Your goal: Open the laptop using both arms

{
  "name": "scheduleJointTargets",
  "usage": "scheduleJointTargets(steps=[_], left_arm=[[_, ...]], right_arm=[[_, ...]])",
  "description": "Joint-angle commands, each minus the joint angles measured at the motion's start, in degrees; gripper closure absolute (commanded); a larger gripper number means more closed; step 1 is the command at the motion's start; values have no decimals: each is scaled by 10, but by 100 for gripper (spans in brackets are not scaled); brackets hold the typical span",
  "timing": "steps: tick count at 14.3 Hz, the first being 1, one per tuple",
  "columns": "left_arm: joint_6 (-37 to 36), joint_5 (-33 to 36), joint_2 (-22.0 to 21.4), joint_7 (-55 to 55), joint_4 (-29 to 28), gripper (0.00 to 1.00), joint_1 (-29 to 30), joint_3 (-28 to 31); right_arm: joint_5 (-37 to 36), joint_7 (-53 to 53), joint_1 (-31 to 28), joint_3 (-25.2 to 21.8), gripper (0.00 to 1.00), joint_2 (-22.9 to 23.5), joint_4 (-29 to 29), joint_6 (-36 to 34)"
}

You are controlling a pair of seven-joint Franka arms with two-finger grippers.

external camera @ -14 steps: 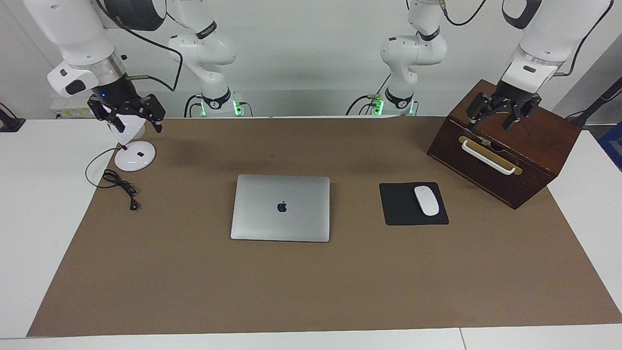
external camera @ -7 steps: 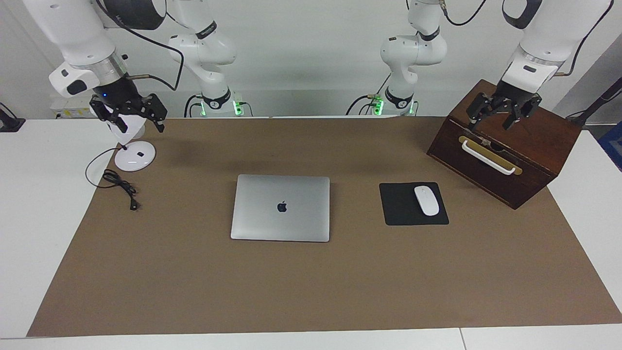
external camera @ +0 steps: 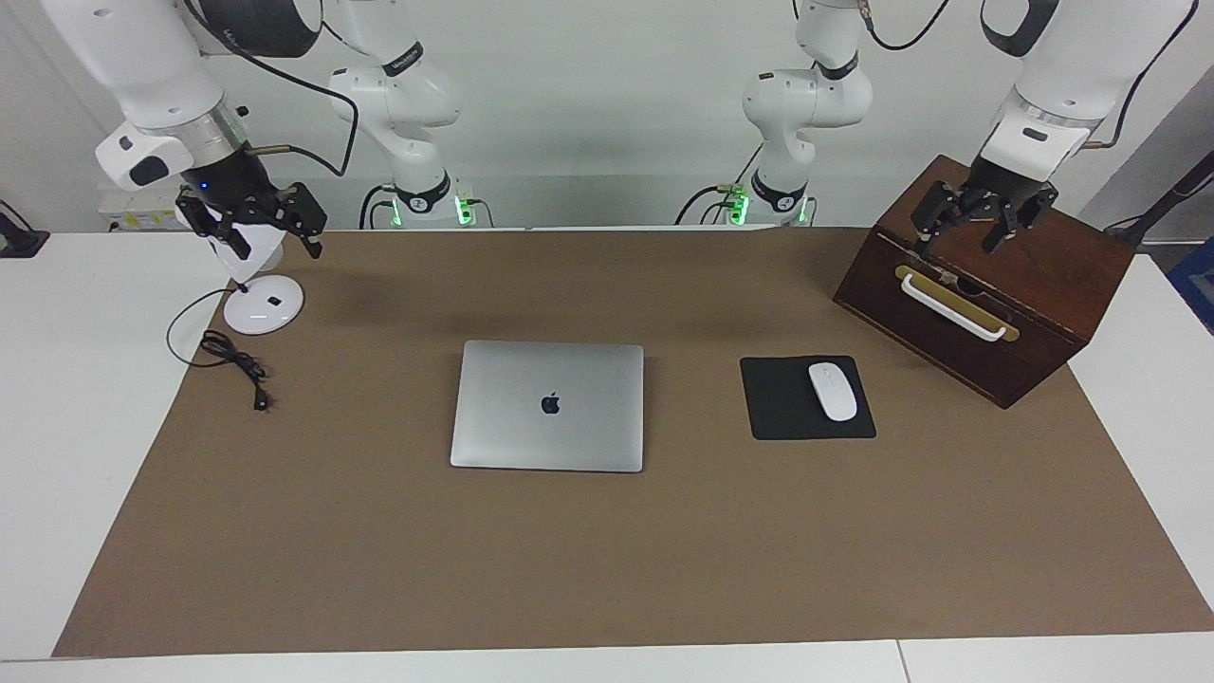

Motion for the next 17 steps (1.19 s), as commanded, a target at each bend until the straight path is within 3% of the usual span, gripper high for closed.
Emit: scheduleJointTargets(steps=[1, 10, 17], left_arm=[[10, 6, -9, 0, -10, 0, 19, -4], [12, 7, -9, 0, -10, 0, 20, -4], [12, 7, -9, -3, -11, 0, 20, -4]], right_arm=[[11, -1, -13, 3, 0, -5, -17, 12], [11, 3, -9, 3, 0, -18, -78, 90], [26, 23, -8, 3, 0, -18, -79, 93]])
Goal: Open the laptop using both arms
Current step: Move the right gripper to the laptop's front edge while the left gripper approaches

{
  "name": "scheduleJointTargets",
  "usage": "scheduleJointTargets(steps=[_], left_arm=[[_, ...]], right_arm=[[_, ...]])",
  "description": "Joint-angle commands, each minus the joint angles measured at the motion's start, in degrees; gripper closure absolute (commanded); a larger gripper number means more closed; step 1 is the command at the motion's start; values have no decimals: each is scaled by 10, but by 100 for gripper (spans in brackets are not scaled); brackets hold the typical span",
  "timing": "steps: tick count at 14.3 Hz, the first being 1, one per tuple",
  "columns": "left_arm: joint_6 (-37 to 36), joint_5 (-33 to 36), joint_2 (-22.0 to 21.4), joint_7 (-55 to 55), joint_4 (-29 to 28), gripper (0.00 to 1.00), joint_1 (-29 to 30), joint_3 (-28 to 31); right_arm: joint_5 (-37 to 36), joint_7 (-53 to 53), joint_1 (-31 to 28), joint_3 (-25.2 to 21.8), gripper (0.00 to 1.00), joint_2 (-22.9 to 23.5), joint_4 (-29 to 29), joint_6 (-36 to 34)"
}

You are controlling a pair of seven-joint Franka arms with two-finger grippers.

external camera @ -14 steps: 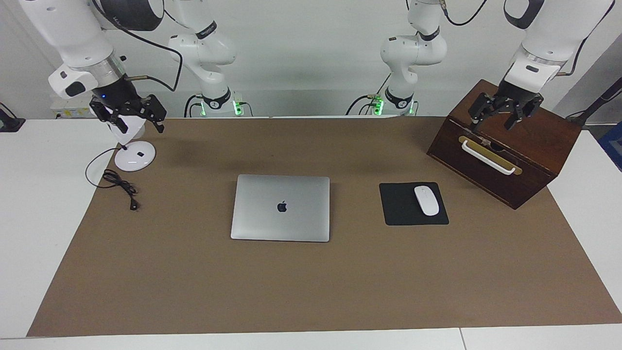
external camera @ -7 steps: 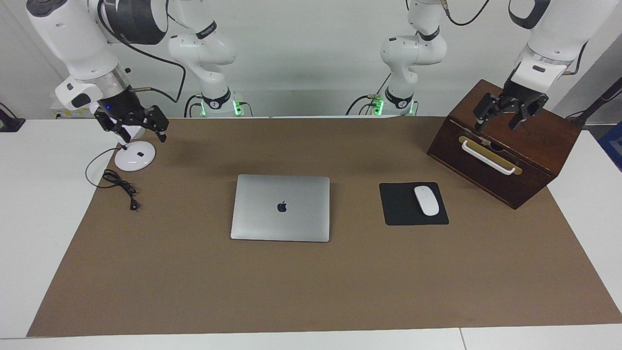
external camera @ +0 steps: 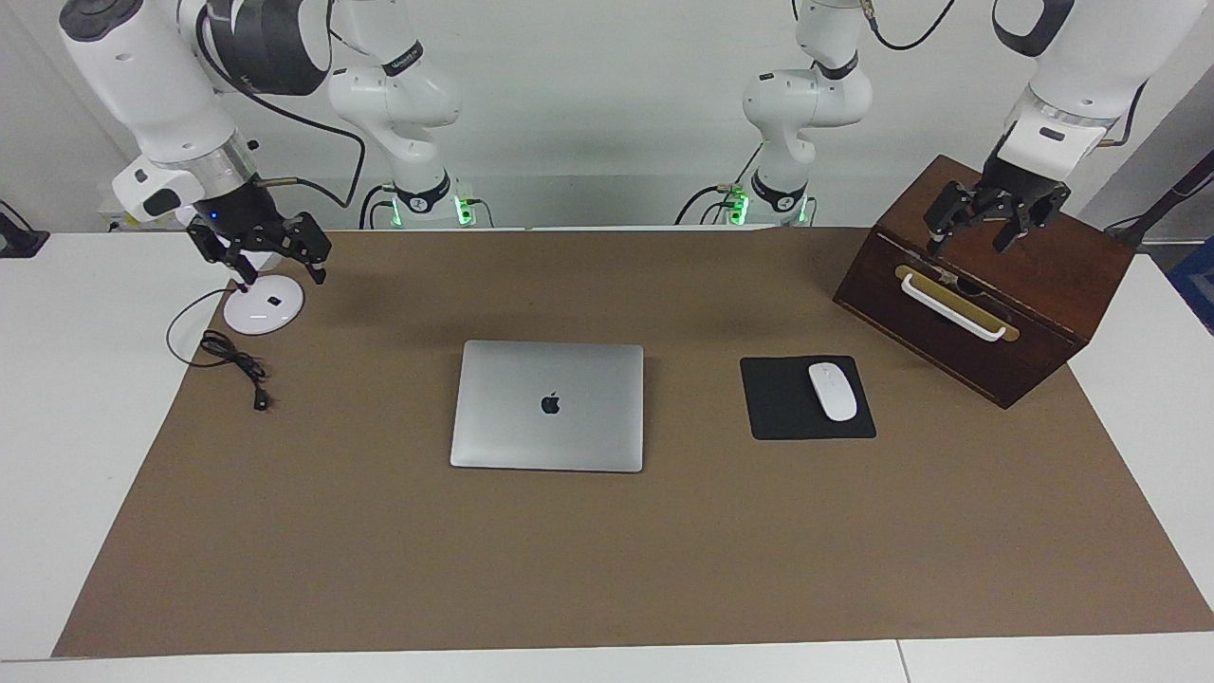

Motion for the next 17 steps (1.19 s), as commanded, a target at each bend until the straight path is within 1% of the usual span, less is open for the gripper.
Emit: scheduleJointTargets(steps=[1, 2, 3, 4, 5, 7, 8, 11, 14, 17], left_arm=[[11, 7, -9, -3, -11, 0, 5, -4], [11, 7, -9, -3, -11, 2, 5, -4], [11, 7, -9, -4, -11, 8, 5, -4], [11, 7, -9, -6, -11, 19, 5, -4], [12, 6, -9, -6, -13, 42, 5, -4], [26, 6, -16, -8, -30, 100, 2, -4], [36, 6, -17, -10, -40, 100, 1, -5], [38, 3, -18, -53, -39, 100, -2, -6], [37, -8, -20, -51, -40, 100, -3, -8], [50, -8, -20, -47, -42, 100, -22, -10]], right_arm=[[41, 43, -6, 5, 0, -16, -24, 25], [59, 70, -5, 5, 0, -19, -34, 40], [72, 107, -2, 5, 0, -24, -45, 55], [84, 145, 0, 11, 0, -27, -53, 65], [109, 201, 16, 12, 1, -33, -69, 89], [122, 297, 55, 12, 1, -50, -116, 161], [123, 336, 73, 12, 1, -52, -132, 189], [147, 456, 116, 12, 1, -51, -149, 240], [157, 549, 156, 12, 1, -53, -176, 286], [164, 618, 201, 12, 1, -60, -214, 340]])
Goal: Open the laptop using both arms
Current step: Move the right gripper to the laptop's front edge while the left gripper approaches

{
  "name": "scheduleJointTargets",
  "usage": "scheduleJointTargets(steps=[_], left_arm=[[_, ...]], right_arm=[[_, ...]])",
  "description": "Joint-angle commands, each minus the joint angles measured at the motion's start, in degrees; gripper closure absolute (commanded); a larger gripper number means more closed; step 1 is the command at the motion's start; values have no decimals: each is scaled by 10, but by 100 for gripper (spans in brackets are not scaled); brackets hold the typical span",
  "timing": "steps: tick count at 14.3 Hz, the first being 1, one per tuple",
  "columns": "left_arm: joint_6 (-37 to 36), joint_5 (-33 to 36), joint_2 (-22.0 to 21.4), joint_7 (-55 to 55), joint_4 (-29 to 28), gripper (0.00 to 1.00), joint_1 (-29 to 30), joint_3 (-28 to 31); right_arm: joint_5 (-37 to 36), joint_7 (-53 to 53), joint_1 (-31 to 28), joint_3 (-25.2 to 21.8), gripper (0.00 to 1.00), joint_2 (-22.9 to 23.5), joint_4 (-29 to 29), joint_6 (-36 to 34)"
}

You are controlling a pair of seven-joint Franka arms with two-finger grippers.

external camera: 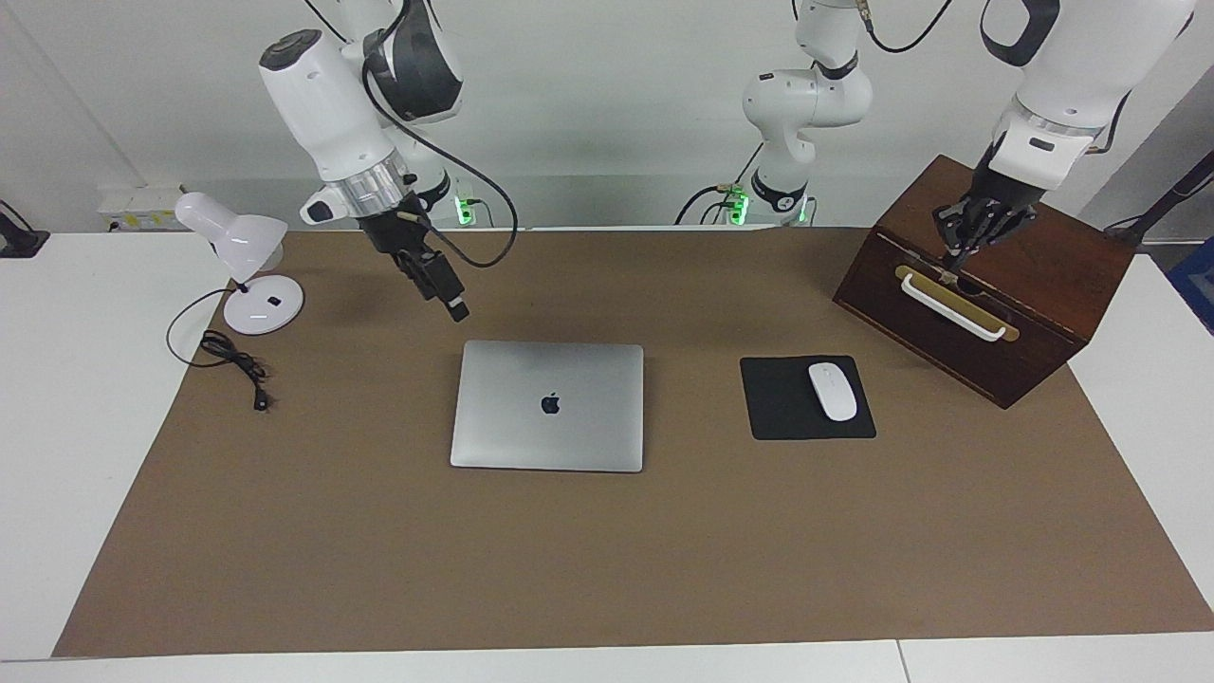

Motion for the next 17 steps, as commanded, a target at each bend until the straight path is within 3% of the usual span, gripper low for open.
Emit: scheduleJointTargets(steps=[1, 8, 13, 17], left_arm=[[47, -4, -20, -10, -39, 100, -20, 0], [184, -17, -63, 10, -152, 100, -107, -2], [437, -22, -141, 14, -360, 100, -186, -3], [590, -22, -140, 15, -450, 100, -251, -2]], right_arm=[[17, 51, 40, -2, 1, -27, -67, 72], [17, 86, 101, -2, 2, -23, -149, 181], [17, 84, 111, -2, 3, -15, -186, 246], [17, 84, 123, -2, 3, 6, -201, 280]])
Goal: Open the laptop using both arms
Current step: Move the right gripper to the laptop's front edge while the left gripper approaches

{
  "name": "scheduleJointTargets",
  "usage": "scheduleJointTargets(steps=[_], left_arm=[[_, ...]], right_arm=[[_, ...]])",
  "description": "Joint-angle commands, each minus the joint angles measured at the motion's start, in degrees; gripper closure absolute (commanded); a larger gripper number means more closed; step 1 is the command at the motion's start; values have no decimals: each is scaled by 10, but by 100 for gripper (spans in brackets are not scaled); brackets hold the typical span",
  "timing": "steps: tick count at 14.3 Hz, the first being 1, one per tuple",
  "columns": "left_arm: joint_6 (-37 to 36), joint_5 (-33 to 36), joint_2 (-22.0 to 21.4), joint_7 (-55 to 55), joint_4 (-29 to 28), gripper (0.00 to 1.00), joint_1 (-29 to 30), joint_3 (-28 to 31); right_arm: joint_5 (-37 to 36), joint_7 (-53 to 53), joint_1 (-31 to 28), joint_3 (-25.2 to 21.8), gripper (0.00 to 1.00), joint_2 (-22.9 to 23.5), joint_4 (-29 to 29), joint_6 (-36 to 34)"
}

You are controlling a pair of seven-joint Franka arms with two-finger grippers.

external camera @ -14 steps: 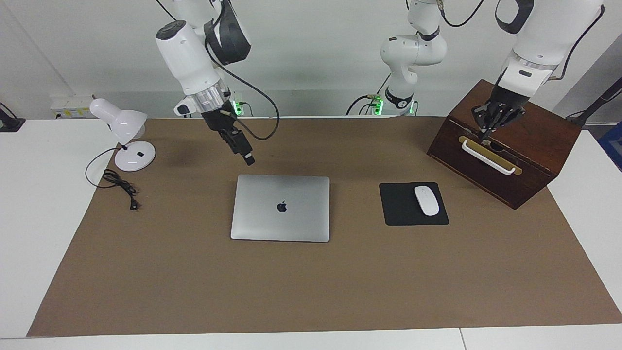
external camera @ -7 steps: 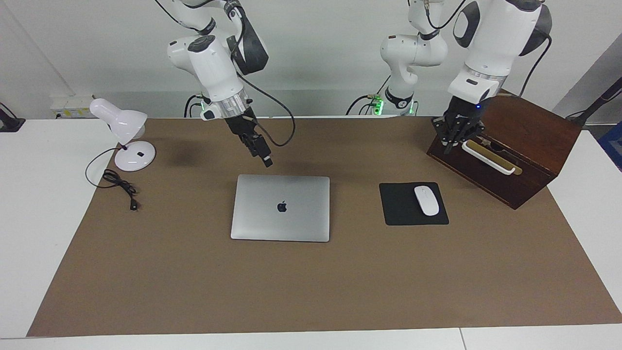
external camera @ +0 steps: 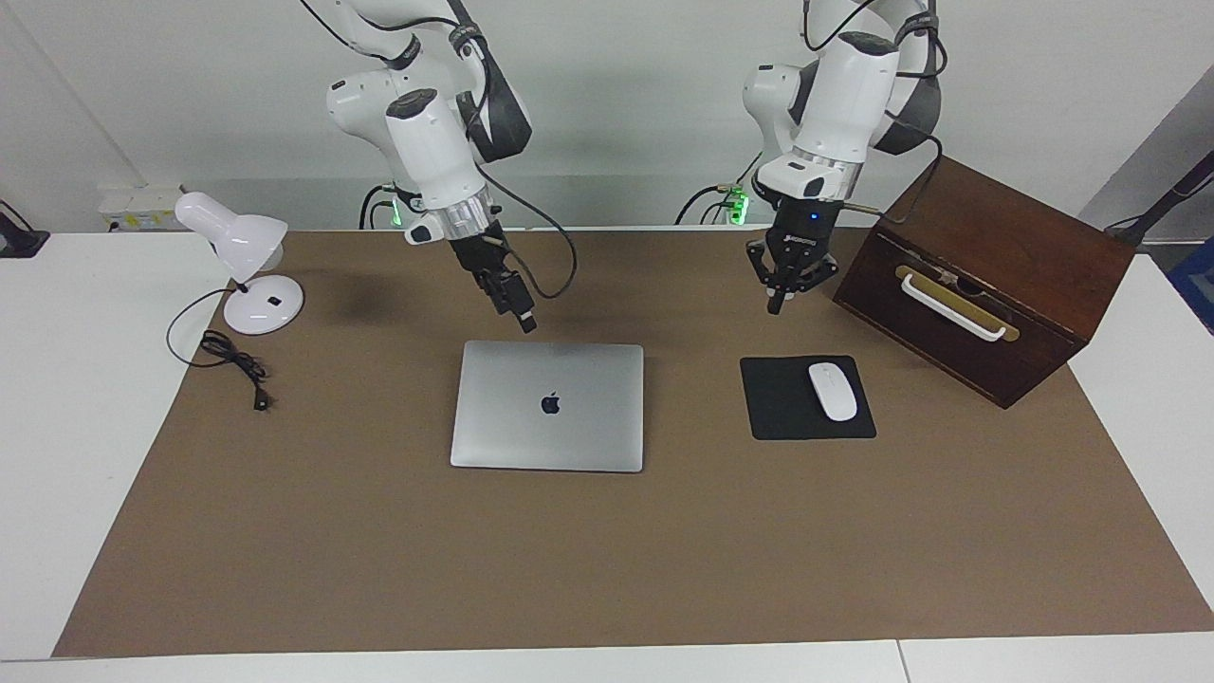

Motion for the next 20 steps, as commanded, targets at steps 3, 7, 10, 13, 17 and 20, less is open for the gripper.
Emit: scheduleJointTargets(steps=[3, 7, 10, 13, 17, 20], left_arm=[[192, -7, 2, 13, -111, 100, -69, 10], [357, -7, 92, 16, -136, 100, -121, 10], [415, -6, 126, 55, -145, 100, -136, 10], [422, -2, 133, 98, -150, 100, -138, 10], [469, -1, 155, 110, -156, 100, -150, 10], [521, -1, 197, 110, -156, 100, -157, 10]], right_arm=[[16, 3, 18, -2, 3, 30, -21, 59], [17, 5, 23, -2, 3, 50, -21, 72], [17, 4, 23, -1, 3, 62, -21, 73], [17, 2, 23, -1, 3, 65, -21, 72], [20, -1, 23, -1, 3, 69, -21, 72], [26, -2, 23, 1, 3, 72, -20, 70]])
